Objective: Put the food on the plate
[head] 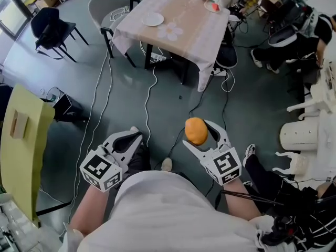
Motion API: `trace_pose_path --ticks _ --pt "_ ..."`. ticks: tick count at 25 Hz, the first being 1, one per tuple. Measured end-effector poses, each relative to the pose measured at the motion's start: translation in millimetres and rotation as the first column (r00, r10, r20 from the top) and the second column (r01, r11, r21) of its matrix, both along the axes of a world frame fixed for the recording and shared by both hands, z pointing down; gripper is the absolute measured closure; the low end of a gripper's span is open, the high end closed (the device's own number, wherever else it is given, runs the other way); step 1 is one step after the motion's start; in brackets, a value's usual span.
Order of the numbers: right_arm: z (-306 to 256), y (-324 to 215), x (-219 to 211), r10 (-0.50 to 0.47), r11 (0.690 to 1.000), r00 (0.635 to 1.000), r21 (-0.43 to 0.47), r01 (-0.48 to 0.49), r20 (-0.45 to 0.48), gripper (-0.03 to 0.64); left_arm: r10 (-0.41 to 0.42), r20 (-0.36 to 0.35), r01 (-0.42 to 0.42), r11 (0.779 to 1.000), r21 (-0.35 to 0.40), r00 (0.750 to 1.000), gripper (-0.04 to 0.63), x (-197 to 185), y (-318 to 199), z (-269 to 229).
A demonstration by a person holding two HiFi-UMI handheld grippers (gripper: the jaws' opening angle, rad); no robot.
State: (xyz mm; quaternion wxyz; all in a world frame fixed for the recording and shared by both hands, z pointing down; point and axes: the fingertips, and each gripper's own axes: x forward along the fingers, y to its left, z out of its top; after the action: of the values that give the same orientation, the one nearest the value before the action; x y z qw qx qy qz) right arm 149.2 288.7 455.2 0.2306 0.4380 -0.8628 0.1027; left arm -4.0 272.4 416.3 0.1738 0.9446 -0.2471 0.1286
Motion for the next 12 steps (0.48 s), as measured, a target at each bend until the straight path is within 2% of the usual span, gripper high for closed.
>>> trace_pose_path --ticks 4,7,12 --pt "-3 -39 -3 0.051 0.999 0.998 0.003 -0.051 -0.023 0.242 0.051 -0.023 -0.050 0.999 0.009 0.998 0.586 -1 -41 -1" --pt "-10 -92 -20 0.052 0.999 0.998 0.017 -0.051 -0.033 0.242 0.068 -0.031 -0.067 0.997 0.039 0.997 0.586 -8 -92 -9" --pt "-20 -162 -47 0.070 0.998 0.994 0.007 -0.070 -0.078 0.242 0.155 -0.046 -0.153 0.987 0.051 0.987 0.586 -24 -156 -23"
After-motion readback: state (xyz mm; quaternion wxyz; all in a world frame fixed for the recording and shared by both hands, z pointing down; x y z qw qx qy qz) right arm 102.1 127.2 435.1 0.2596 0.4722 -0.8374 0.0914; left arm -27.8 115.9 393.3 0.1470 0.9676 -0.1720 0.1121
